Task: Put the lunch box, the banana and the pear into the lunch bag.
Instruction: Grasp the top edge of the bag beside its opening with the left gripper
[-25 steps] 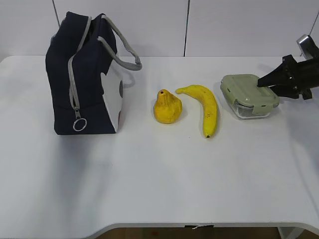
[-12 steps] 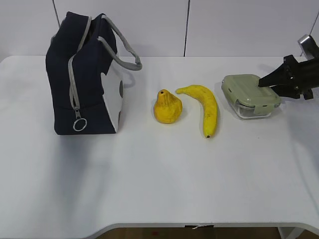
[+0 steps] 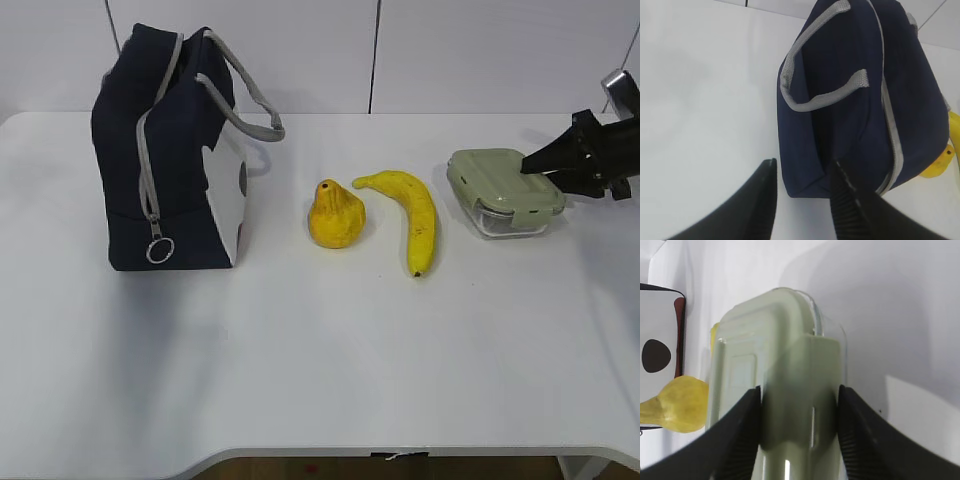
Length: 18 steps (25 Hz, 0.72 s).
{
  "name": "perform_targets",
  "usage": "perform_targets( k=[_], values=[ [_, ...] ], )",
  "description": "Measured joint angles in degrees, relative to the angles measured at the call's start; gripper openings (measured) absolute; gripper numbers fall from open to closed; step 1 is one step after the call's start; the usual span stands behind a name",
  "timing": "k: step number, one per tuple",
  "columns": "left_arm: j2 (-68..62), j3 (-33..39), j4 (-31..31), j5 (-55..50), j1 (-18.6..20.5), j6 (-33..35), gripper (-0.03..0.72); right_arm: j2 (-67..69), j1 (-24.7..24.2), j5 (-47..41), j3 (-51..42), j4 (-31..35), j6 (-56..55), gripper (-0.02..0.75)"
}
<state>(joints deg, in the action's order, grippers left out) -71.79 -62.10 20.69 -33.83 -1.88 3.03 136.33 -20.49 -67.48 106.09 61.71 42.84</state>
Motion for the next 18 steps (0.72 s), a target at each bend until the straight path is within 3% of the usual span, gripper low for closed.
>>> perform_targets(
  k=[12, 18],
  values=[
    [0.00, 0.00, 0.09, 0.24, 0.00, 0.00, 0.277, -0.57, 0.00, 0.09, 0.14, 2.48, 0.24, 0.378],
    [-0.12, 0.00, 1.93, 3.25, 0.00, 0.00, 0.277, -1.60, 0.00, -0.02, 5.54, 2.58, -0.95, 0.377]
  ],
)
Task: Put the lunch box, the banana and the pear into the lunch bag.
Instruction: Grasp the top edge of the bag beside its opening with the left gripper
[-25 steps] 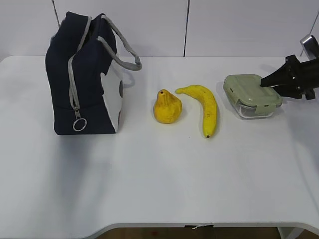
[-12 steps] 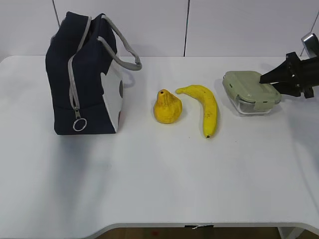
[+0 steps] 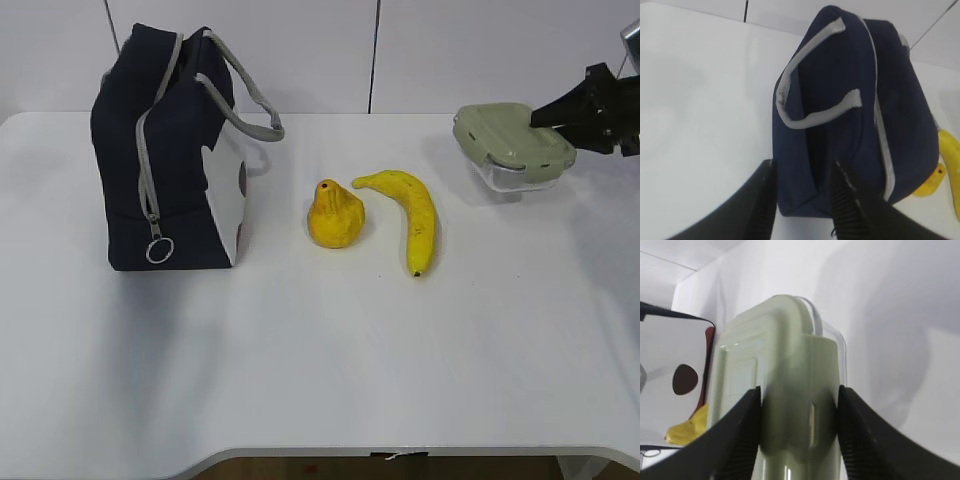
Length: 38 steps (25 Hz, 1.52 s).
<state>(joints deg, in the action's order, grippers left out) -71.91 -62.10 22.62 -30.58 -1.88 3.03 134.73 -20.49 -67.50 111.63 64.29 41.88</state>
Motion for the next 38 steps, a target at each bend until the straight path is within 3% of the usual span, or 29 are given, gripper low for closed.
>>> perform_targets(
  k=[10, 20, 30, 38],
  values=[
    [-6.46, -1.73, 6.16, 4.20, 0.00, 1.08, 0.277, -2.34, 0.00, -0.71, 3.68, -0.11, -2.77, 0.377],
    [-19.11, -16.66, 21.84, -1.39, 0.00, 17.30, 0.296, -4.40, 0.00, -0.93, 3.68, -0.09, -3.53, 0.377],
    [-34.31, -32.43, 22.42, -13.46, -0.10, 18.43, 0.332, -4.40, 0.00, -1.18, 3.68, -0.09, -4.44, 0.377],
    [-39.54, -35.56, 21.23, -14.37, -2.57, 18.56, 0.356, -4.40, 0.00, -1.18, 3.68, -0.19, -4.57, 0.377]
  ],
)
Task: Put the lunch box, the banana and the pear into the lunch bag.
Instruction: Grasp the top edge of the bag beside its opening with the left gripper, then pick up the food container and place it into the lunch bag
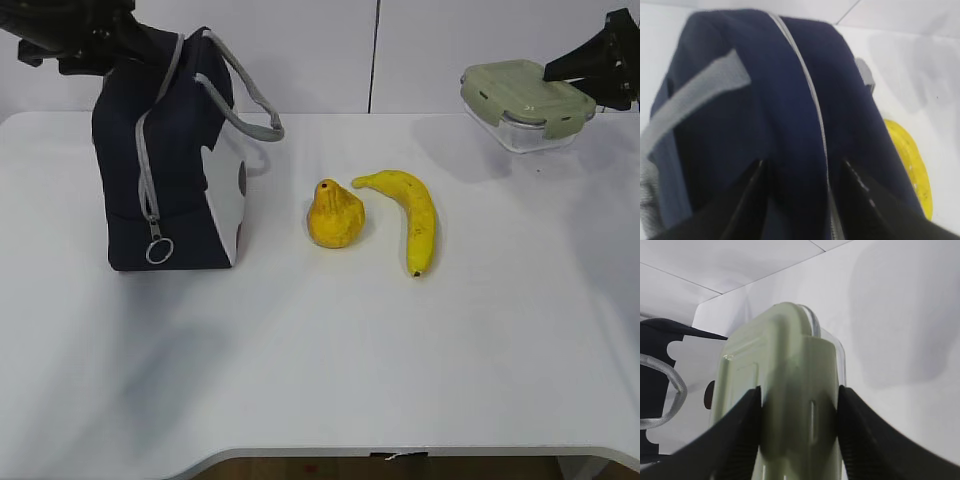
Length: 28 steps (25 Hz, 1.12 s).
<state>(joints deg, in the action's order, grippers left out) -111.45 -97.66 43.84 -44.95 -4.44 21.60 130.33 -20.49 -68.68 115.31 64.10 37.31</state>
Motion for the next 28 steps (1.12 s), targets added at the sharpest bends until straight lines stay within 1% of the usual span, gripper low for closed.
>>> perform_targets(
  k=[6, 8, 9, 12, 13, 15, 22, 28],
  values=[
    [-2.12, 0.00, -0.87, 0.52, -0.39, 0.00, 0.355, 0.00, 0.00, 0.00, 0.00, 0.00, -0.22, 0.376],
    [-2.12, 0.00, -1.02, 1.13, -0.39, 0.00, 0.324, 0.00, 0.00, 0.00, 0.00, 0.00, -0.26, 0.376],
    [-2.12, 0.00, -1.02, 1.35, -0.39, 0.00, 0.281, 0.00, 0.00, 0.00, 0.00, 0.00, -0.26, 0.376],
    [-2.12, 0.00, -1.28, 1.82, -0.39, 0.00, 0.087, 0.00, 0.00, 0.00, 0.00, 0.00, -0.36, 0.376],
    [-2.12, 0.00, -1.28, 1.82, -0.39, 0.00, 0.047, 0.00, 0.00, 0.00, 0.00, 0.00, -0.48, 0.376],
    [-2.12, 0.00, -0.56, 1.82, -0.39, 0.00, 0.012, 0.00, 0.00, 0.00, 0.00, 0.00, -0.60, 0.376],
    [-2.12, 0.00, 5.01, 1.90, -0.39, 0.00, 0.006, 0.00, 0.00, 0.00, 0.00, 0.90, -0.99, 0.375],
    [-2.12, -1.13, 5.41, 1.90, -0.39, -1.21, 0.006, 0.00, 0.00, 0.00, 1.54, 2.17, -4.33, 0.375]
  ],
)
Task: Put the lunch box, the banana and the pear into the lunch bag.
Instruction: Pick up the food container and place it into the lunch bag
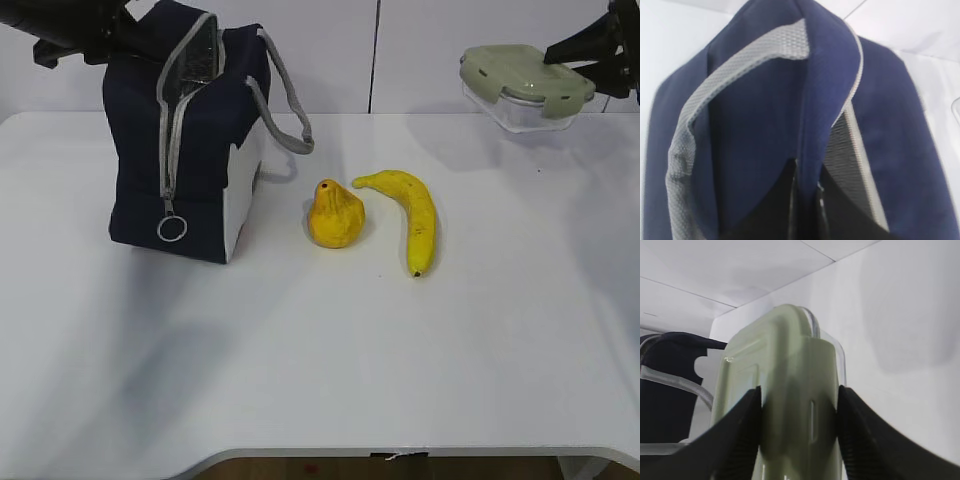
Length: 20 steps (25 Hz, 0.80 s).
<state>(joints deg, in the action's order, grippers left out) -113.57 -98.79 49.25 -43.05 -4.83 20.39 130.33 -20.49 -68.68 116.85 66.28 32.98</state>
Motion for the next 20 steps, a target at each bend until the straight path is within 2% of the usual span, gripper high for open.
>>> perform_targets(
  k=[4, 9, 15, 20],
  values=[
    [0.21, -1.89, -1.44, 0.00, -0.18, -2.13, 0.006, -1.04, 0.00, -0.12, 2.29, -0.41, -2.87, 0.375],
    [1.20, -5.16, -10.54, 0.00, -2.15, -8.99, 0.005, -3.24, 1.14, -0.49, 4.19, -2.43, -6.46, 0.375],
    [1.20, -7.02, -17.15, -0.58, -5.89, -15.59, 0.005, -4.51, 5.44, -1.16, 5.60, -4.88, -10.80, 0.375],
    [1.20, -7.77, -23.15, -1.11, -7.66, -21.36, 0.005, -4.59, 9.83, -1.88, 10.55, -8.42, -16.15, 0.375]
  ],
)
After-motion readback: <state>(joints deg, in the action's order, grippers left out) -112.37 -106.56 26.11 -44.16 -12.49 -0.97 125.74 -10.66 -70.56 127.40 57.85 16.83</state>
